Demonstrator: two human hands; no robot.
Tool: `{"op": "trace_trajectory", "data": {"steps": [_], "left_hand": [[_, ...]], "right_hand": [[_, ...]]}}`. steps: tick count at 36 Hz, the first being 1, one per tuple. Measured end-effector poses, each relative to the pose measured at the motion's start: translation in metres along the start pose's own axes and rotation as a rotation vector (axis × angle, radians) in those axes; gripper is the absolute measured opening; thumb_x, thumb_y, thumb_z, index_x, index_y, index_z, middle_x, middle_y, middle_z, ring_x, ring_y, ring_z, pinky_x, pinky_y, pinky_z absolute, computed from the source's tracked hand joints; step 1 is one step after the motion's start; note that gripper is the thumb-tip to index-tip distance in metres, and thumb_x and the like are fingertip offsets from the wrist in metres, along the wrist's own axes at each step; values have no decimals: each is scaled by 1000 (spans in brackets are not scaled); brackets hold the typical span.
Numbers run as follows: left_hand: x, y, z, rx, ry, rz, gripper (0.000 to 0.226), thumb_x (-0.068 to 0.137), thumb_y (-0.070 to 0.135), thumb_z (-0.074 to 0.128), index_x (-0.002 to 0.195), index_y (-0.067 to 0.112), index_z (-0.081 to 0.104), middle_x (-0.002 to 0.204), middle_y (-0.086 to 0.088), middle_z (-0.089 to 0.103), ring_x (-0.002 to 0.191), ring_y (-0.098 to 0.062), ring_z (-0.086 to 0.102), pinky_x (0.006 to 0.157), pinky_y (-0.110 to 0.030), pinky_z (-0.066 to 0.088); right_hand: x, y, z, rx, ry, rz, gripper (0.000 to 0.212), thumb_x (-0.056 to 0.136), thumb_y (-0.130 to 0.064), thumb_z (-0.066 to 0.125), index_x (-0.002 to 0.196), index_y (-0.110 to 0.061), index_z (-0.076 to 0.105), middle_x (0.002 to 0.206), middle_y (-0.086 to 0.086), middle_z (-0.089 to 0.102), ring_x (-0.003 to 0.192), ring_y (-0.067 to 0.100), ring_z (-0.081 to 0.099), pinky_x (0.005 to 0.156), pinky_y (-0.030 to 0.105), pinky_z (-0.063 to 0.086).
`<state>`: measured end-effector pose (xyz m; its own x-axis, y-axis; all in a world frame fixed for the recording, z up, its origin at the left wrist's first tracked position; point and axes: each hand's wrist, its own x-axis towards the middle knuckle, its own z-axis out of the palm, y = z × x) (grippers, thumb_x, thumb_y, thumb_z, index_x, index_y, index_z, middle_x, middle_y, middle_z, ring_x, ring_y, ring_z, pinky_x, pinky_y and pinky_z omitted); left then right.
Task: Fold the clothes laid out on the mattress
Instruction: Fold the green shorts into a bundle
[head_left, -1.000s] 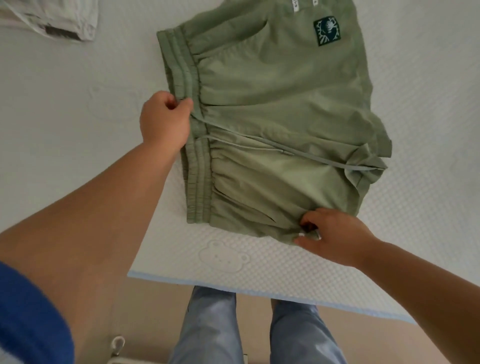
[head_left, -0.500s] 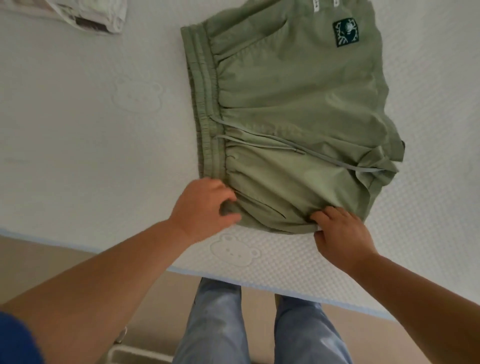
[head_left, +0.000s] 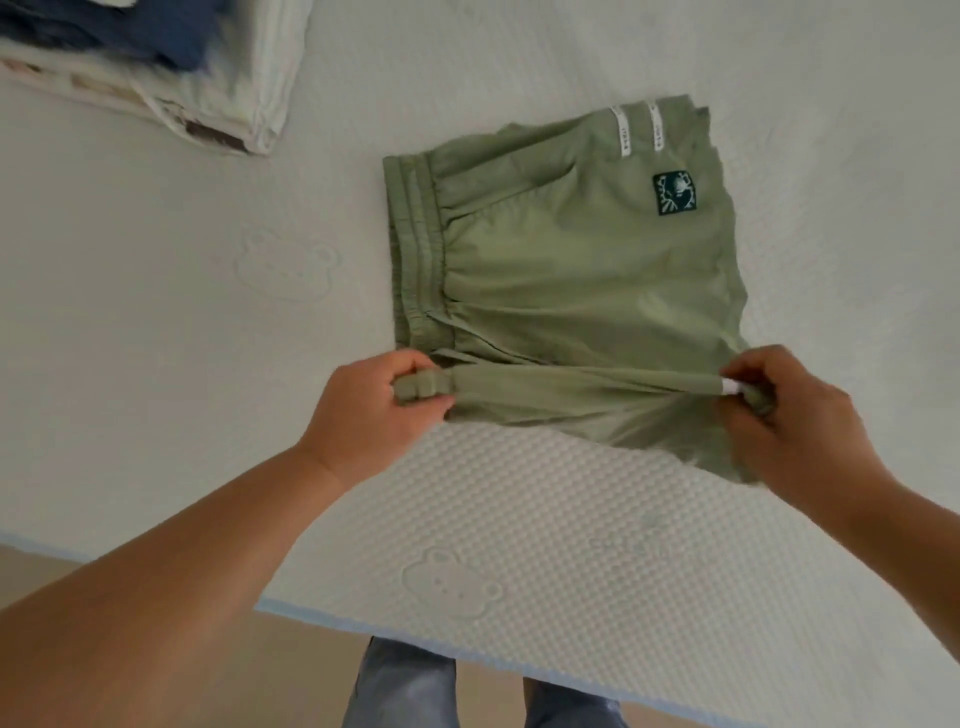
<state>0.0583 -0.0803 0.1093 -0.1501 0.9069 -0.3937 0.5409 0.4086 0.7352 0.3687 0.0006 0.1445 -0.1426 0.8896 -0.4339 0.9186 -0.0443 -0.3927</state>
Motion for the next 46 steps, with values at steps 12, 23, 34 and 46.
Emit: {"op": "trace_trajectory", "data": {"steps": [12,23,34,46], "left_hand": [[158,28,-11,-275,250,-211,23,86,34,60,100,19,69,98,2,68,91,-16,64,86,-35,51],[178,1,4,-13,454,-242,23,87,46,53,89,24,53,78,14,50,81,-12,50,70,-26,34],[155,25,4,419,551,174,53,77,34,62,125,14,52,120,-12,55,112,-31,48,91,-44,37],[152,-4,20,753,26,151,95,67,76,37,148,33,13,159,-3,3,145,-19,-3,111,-52,-8]], "right_hand": [[204,-60,-40,-82,129,-107,32,84,-39,61,112,-23,61,99,0,60,89,20,52,75,27,37],[202,-54,28,-456,185,-342,63,86,-45,49,143,-26,31,157,7,11,144,26,-4,112,49,-6],[240,-59,31,-405,127,-336,52,91,-46,46,139,-29,41,157,7,13,144,26,2,115,45,0],[267,-82,22,-390,242,-228,41,93,-29,41,132,-19,49,154,8,21,144,26,3,115,50,-1]]}}
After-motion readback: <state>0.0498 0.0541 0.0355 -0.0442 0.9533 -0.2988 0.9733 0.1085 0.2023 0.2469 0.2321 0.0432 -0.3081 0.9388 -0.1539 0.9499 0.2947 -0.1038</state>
